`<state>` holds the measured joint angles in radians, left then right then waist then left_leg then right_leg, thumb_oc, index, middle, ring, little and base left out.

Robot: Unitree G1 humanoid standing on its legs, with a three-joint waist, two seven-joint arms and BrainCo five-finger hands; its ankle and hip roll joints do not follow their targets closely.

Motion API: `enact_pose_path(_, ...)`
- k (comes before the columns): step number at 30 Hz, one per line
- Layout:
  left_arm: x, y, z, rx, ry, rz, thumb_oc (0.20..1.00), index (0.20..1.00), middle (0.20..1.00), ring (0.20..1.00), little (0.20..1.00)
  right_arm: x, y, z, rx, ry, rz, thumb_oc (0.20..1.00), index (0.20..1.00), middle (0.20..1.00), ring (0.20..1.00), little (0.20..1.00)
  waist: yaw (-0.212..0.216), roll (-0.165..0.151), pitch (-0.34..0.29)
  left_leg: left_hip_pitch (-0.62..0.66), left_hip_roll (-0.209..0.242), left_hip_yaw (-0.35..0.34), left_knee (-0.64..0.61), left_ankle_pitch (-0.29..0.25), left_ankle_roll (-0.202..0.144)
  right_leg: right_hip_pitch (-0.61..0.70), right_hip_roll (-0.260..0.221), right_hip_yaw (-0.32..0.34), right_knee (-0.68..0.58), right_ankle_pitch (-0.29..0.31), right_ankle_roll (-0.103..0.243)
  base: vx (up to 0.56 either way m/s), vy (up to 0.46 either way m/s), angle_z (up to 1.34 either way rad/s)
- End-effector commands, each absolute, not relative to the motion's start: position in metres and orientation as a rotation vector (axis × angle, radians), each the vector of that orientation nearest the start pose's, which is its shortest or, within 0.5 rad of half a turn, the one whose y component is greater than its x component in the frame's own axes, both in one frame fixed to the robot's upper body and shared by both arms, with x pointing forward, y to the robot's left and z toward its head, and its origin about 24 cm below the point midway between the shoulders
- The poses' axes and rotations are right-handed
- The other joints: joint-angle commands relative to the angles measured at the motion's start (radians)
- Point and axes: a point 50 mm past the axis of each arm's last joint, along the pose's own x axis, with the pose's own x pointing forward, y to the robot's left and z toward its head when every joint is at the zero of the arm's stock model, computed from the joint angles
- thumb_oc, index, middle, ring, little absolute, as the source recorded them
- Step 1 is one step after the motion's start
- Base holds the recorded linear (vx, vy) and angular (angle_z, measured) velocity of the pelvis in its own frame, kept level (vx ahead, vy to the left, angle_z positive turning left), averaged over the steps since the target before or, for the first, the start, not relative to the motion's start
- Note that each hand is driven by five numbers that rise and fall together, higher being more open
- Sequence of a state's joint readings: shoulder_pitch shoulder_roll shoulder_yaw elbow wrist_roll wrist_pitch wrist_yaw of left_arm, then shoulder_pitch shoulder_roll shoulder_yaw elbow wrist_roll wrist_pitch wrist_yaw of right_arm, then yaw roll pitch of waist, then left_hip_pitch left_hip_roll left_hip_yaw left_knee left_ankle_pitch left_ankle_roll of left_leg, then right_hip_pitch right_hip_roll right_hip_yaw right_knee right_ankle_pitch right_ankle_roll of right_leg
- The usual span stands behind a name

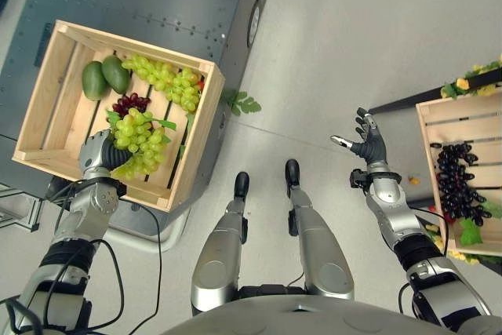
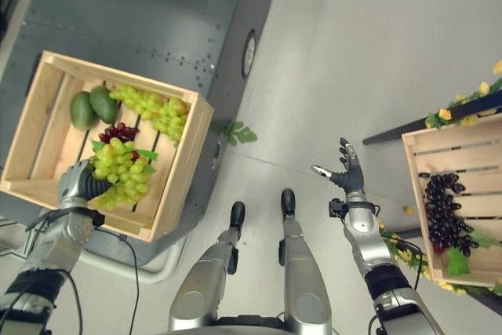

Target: Pick up the fruits from the basket on one side to the basket on the other side

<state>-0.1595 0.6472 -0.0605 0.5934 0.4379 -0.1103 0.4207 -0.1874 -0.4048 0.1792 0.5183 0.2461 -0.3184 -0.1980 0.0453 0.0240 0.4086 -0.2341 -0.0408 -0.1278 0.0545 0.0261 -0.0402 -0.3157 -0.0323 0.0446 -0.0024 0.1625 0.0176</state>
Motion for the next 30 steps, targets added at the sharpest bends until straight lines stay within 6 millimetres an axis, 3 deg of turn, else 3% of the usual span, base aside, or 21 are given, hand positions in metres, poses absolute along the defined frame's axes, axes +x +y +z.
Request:
enact_pose_path(1,0.249,0.336,0.059,1.046,-0.002,0.491,0.2,0.2,0.2,0.2,0.2,0.258,-0.226,0.002,-0.235,0.06,-0.064,1.0,1.0,1.0,1.0,1.0,0.003,-0.022,-0.123,-0.025,-0.048,-0.035,0.06,-0.054,0.014,0.044,-0.003,-0.008,0.006,-0.043,0.073,0.13,-0.019,0.07)
enact_pose_path(8,0.247,0.32,0.087,0.903,-0.194,0.514,0.2,0.2,0.2,0.2,0.2,0.248,-0.216,-0.009,-0.237,0.108,0.027,1.0,1.0,1.0,1.0,1.0,0.003,-0.014,-0.201,0.055,-0.03,-0.058,0.014,-0.054,0.014,0.112,0.005,-0.021,-0.019,-0.059,0.066,0.07,0.0,0.05)
enact_pose_path(9,0.249,0.309,0.102,0.785,-0.297,0.516,0.2,0.2,0.2,0.2,0.2,0.248,-0.213,-0.007,-0.226,0.101,0.046,1.0,1.0,1.0,1.0,1.0,0.004,-0.012,-0.221,0.068,-0.025,-0.063,0.003,-0.051,0.015,0.123,0.008,-0.023,-0.024,-0.062,0.065,0.05,0.006,0.08)
enact_pose_path(12,0.249,0.298,0.111,0.711,-0.361,0.475,0.2,0.2,0.2,0.2,0.2,0.249,-0.209,-0.005,-0.21,0.094,0.076,1.0,1.0,1.0,1.0,1.0,0.0,-0.006,-0.243,0.089,-0.02,-0.069,-0.024,-0.042,0.015,0.139,0.012,-0.027,-0.031,-0.064,0.064,0.05,0.0,0.06)
enact_pose_path(14,0.252,0.286,0.123,0.656,-0.435,0.411,0.2,0.2,0.2,0.2,0.2,0.252,-0.202,0.002,-0.19,0.065,0.125,1.0,1.0,1.0,1.0,1.0,-0.004,-0.001,-0.266,0.107,-0.011,-0.076,-0.057,-0.028,0.013,0.148,0.017,-0.03,-0.037,-0.067,0.062,0.05,-0.016,0.04)
enact_pose_path(15,0.257,0.269,0.135,0.563,-0.502,0.321,0.2,0.2,0.2,0.2,0.2,0.255,-0.195,0.007,-0.142,0.05,0.168,1.0,1.0,1.0,1.0,1.0,-0.011,0.002,-0.288,0.123,-0.001,-0.087,-0.086,-0.011,0.008,0.161,0.022,-0.04,-0.044,-0.071,0.058,0.05,-0.027,0.03)
enact_pose_path(16,0.258,0.269,0.135,0.561,-0.501,0.319,0.2,0.2,0.2,0.2,0.2,0.255,-0.196,0.007,-0.141,0.05,0.168,1.0,1.0,1.0,1.0,1.0,-0.013,0.003,-0.287,0.126,-0.001,-0.09,-0.089,-0.009,0.007,0.163,0.022,-0.042,-0.045,-0.071,0.058,0.03,-0.047,0.06)
enact_pose_path(19,0.264,0.243,0.15,0.427,-0.585,0.174,0.2,0.2,0.2,0.2,0.2,0.261,-0.18,0.02,-0.096,0.006,0.266,1.0,1.0,1.0,1.0,1.0,-0.021,0.003,-0.316,0.137,0.01,-0.097,-0.108,0.003,-0.001,0.177,0.03,-0.049,-0.055,-0.077,0.053,0.03,-0.057,0.14)
enact_pose_path(21,0.269,0.218,0.155,0.284,-0.616,0.022,0.2,0.2,0.2,0.2,0.2,0.268,-0.164,0.036,-0.06,-0.05,0.36,1.0,1.0,1.0,1.0,1.0,-0.031,-0.005,-0.341,0.148,0.026,-0.097,-0.09,-0.008,-0.006,0.198,0.046,-0.037,-0.053,-0.086,0.041,0.07,-0.104,0.13)
enact_pose_path(23,0.271,0.213,0.155,0.259,-0.615,-0.011,0.2,0.2,0.2,0.2,0.2,0.268,-0.16,0.039,-0.035,-0.059,0.386,1.0,1.0,1.0,1.0,1.0,-0.034,-0.01,-0.344,0.145,0.026,-0.094,-0.052,-0.024,-0.009,0.21,0.049,-0.031,-0.053,-0.091,0.037,0.04,-0.078,0.05)
enact_pose_path(25,0.273,0.198,0.159,0.216,-0.627,-0.096,0.2,0.2,0.2,0.2,0.2,0.272,-0.153,0.05,-0.018,-0.095,0.432,1.0,1.0,1.0,1.0,1.0,-0.041,-0.025,-0.331,0.114,0.021,-0.077,0.093,-0.048,-0.019,0.235,0.054,-0.021,-0.056,-0.089,0.029,0.01,-0.104,-0.03)
enact_pose_path(26,0.275,0.186,0.161,0.168,-0.637,-0.151,0.2,0.2,0.2,0.2,0.2,0.275,-0.149,0.056,-0.001,-0.109,0.448,1.0,1.0,1.0,1.0,1.0,-0.039,-0.04,-0.311,0.065,-0.003,-0.093,0.22,-0.036,-0.023,0.256,0.048,-0.008,-0.056,-0.082,0.022,0.01,-0.072,-0.03)
enact_pose_path(27,0.275,0.186,0.161,0.167,-0.638,-0.152,0.2,0.2,0.2,0.2,0.2,0.275,-0.149,0.056,-0.001,-0.111,0.448,1.0,1.0,1.0,1.0,1.0,-0.039,-0.039,-0.308,0.06,-0.004,-0.094,0.232,-0.041,-0.022,0.257,0.048,-0.008,-0.057,-0.082,0.022,0.01,-0.032,0.04)
enact_pose_path(30,0.276,0.173,0.164,0.08,-0.648,-0.207,0.2,0.2,0.2,0.2,0.2,0.285,-0.136,0.065,0.026,-0.131,0.479,1.0,1.0,1.0,1.0,1.0,-0.007,-0.05,-0.305,0.022,-0.088,-0.196,0.191,-0.065,0.002,0.263,0.055,0.062,-0.052,-0.081,0.032,0.08,0.019,-0.17)
